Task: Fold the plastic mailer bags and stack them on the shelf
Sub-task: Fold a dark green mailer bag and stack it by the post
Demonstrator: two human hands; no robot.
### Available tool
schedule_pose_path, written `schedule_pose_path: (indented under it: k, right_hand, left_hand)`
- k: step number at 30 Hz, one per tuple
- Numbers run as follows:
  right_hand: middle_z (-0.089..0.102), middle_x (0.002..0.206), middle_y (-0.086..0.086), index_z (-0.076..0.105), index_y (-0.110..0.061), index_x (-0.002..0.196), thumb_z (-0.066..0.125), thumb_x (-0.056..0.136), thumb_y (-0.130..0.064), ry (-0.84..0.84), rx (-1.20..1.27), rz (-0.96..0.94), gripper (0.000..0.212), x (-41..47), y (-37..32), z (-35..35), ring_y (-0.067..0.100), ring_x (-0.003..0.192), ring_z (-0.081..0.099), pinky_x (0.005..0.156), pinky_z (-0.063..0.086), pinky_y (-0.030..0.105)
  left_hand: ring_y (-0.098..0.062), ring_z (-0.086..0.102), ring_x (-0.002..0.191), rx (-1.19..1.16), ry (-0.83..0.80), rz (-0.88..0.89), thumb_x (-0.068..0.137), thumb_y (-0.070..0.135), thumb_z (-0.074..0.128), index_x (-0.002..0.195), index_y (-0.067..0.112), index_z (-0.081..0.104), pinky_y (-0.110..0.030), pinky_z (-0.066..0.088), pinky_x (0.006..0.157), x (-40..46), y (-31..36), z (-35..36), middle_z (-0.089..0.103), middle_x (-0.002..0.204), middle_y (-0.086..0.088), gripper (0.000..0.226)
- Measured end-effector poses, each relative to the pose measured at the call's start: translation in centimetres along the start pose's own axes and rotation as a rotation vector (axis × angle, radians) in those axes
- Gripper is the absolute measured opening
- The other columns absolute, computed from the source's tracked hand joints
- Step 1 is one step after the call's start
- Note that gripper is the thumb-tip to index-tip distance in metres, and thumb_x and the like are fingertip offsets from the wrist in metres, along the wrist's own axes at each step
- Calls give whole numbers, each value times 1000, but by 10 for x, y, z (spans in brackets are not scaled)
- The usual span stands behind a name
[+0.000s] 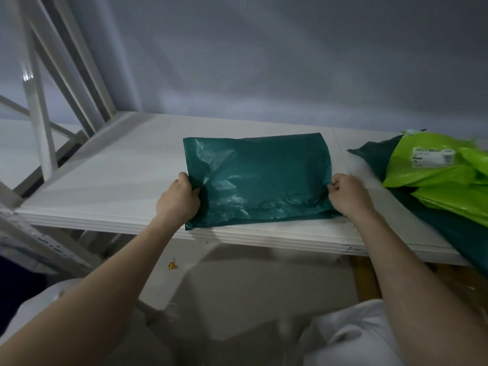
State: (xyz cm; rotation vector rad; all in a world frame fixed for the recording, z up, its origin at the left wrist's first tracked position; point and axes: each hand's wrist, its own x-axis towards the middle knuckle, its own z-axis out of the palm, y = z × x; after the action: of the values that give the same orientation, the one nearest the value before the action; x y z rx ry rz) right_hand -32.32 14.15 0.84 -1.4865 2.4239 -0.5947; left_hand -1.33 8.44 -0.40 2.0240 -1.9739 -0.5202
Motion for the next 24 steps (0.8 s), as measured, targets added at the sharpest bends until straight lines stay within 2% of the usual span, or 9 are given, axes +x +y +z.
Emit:
schedule_pose_path:
  k: [2, 5, 8, 10, 13, 16, 19, 21, 24]
  right_hand:
    - [58, 89, 12, 56, -6, 95, 46, 89, -7, -14, 2, 11, 11, -1, 0, -1, 32, 90, 54, 75, 46, 36]
    - [52, 113, 16, 46, -6, 116, 52, 85, -5, 58, 22, -4, 31, -2, -8, -5, 33, 105, 49, 83, 46, 40]
    - [44, 129, 15, 42, -8, 130, 50, 89, -13, 229, 10, -138, 42, -1, -30, -9, 30, 119, 41, 94, 41, 45]
    - [42, 135, 12, 39, -9, 137, 45, 93, -19, 263, -1, -284, 46, 3, -48, -8, 28, 124, 38, 99, 38, 43]
    - [32, 149, 8, 34, -13, 143, 41, 97, -30, 145, -57, -443, 50, 14, -74, -3, 26, 136, 28, 109, 29, 41]
    - [15, 158, 0, 25, -22, 147, 36, 97, -44, -2, -106, -459, 56, 27, -89, 6, 21, 145, 10, 117, 13, 49]
    - [7, 159, -6, 16, -29, 150, 28, 96, -53, -128, -171, -432, 60, 36, -92, 20, 17, 147, 1, 117, 2, 53]
    - [11, 158, -7, 14, -31, 150, 24, 96, -54, -138, -195, -421, 59, 38, -90, 28, 17, 146, 3, 117, 5, 53]
    - [27, 153, -6, 21, -30, 148, 27, 96, -53, -42, -219, -452, 57, 36, -87, 34, 20, 142, 17, 114, 18, 52]
  left_hand:
    - [-43, 50, 107, -78, 14, -28, 91, 19, 49, 116, 2, 36, -42, 37, 78, -2, 3, 1, 45, 124, -20, 33]
    - [-39, 34, 124, -118, 117, 0, 80, 20, 61, 134, 6, 30, -46, 35, 97, -7, 14, -6, 29, 136, -16, 64]
    - [-33, 19, 137, -83, 358, 152, 73, 19, 60, 142, 11, 23, -46, 25, 108, -12, 33, -15, 16, 151, -12, 79]
    - [-30, 13, 143, -79, 425, 286, 76, 22, 54, 144, 12, 23, -46, 16, 114, -10, 49, -16, 13, 155, -10, 76]
    - [-23, 7, 146, -80, 333, 402, 89, 30, 38, 146, 14, 23, -43, 8, 119, 0, 73, -10, 14, 157, -4, 62]
    - [-16, -1, 147, -48, 160, 367, 98, 40, 29, 149, 19, 17, -43, 0, 118, 21, 86, 1, 9, 159, 3, 57]
    - [-16, -1, 147, -2, 5, 336, 97, 49, 24, 150, 24, 13, -47, 0, 118, 34, 86, 12, 6, 159, 5, 59]
    - [-15, -1, 147, -33, -24, 328, 96, 51, 25, 150, 27, 12, -47, 1, 118, 36, 82, 19, 4, 159, 5, 61]
    - [-16, 2, 147, -81, 18, 335, 95, 52, 26, 149, 28, 13, -47, 3, 118, 33, 79, 25, 5, 159, 4, 60]
